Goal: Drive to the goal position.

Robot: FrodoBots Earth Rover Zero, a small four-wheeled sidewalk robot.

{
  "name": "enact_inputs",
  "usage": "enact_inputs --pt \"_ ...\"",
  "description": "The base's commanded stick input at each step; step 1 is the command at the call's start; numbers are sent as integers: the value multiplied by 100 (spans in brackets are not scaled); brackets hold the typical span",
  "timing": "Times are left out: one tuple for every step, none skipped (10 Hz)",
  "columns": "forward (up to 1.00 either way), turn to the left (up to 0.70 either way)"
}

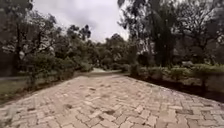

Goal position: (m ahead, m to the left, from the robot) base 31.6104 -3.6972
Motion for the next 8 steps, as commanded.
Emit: enact_inputs --pt "70 0" --pt "70 0" --pt "70 0" --pt "70 0" --pt "70 0" --pt "70 0" --pt "70 0" --pt "70 0"
